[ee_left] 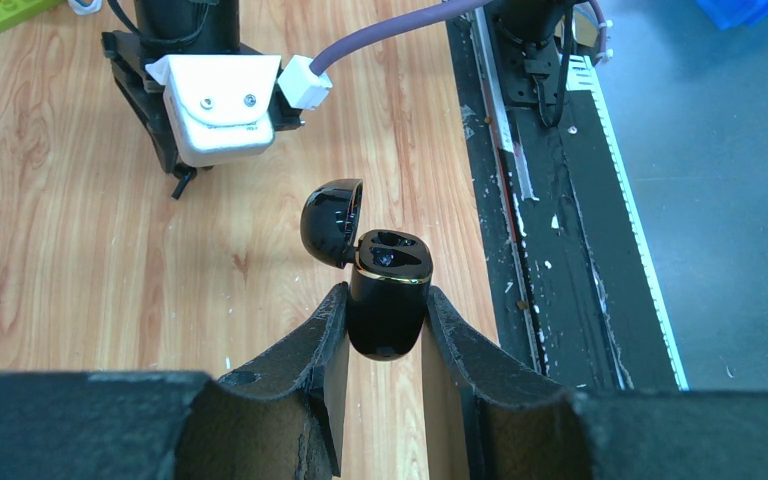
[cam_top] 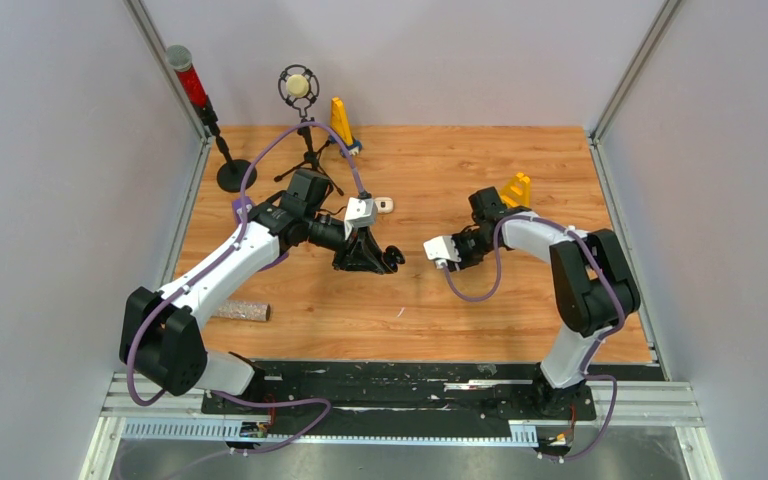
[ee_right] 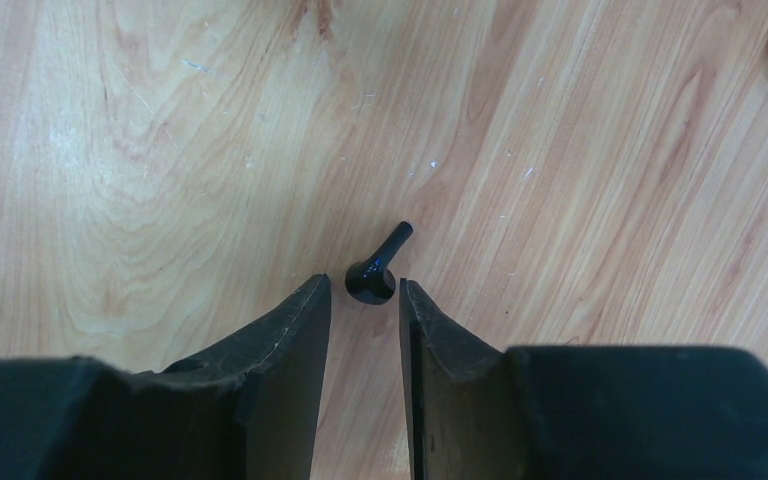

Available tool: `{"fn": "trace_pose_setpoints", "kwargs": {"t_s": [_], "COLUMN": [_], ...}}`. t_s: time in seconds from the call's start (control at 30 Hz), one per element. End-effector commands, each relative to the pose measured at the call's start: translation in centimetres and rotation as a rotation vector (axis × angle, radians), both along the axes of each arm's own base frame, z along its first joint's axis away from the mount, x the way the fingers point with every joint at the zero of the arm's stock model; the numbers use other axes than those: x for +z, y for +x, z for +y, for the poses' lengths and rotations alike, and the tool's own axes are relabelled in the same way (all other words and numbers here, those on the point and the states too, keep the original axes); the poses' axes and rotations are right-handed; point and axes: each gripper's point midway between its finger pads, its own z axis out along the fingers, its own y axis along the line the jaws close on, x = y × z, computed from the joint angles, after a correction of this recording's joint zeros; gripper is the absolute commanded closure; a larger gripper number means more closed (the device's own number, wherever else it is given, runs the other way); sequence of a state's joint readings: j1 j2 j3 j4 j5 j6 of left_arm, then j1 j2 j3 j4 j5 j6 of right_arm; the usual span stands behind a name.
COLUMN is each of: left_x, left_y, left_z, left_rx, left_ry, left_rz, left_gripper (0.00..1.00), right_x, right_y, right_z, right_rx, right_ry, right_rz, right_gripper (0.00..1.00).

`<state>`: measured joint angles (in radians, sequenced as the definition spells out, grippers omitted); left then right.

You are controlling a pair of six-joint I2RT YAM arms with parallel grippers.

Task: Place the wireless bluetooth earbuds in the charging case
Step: Pick up the earbud from the center of the board.

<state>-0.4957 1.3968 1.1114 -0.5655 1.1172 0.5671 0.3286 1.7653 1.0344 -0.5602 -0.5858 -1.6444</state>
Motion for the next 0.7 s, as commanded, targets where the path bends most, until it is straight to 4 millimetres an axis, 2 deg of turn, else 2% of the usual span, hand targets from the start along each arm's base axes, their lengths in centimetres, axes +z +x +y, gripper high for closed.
{"fn": "trace_pose_setpoints", "kwargs": {"t_s": [0.0, 0.2, 0.33, 0.47, 0.67], "left_x": [1.9, 1.9, 1.9, 1.8, 1.9], "left_y": [0.0, 0.1, 0.1, 0.1, 0.1], "left_z": [-0.2, -0.2, -0.2, -0.2, -0.2], "left_rx": [-0.021, -0.019, -0.02, -0.018, -0.02], "left_ry": [-0.041, -0.039, -0.038, -0.035, -0.035], "left_rz": [-0.047, -0.049, -0.051, -0.051, -0.057], "left_gripper": [1.0, 1.0, 1.0, 1.0, 1.0], "right_x": [-0.9, -1.4, -1.9, -2.0, -0.4], "right_y": [-0.8, -1.0, -1.3, -1.6, -1.6], "right_z": [0.6, 0.6, 0.6, 0.7, 1.3], "right_rx": [0.035, 0.046, 0.049, 0.042, -0.023], "right_ry": [-0.002, -0.022, -0.036, -0.033, 0.019], "right_rz": [0.049, 0.083, 0.115, 0.134, 0.165], "right_gripper": [0.67, 0.67, 0.77, 0.77, 0.83]}}
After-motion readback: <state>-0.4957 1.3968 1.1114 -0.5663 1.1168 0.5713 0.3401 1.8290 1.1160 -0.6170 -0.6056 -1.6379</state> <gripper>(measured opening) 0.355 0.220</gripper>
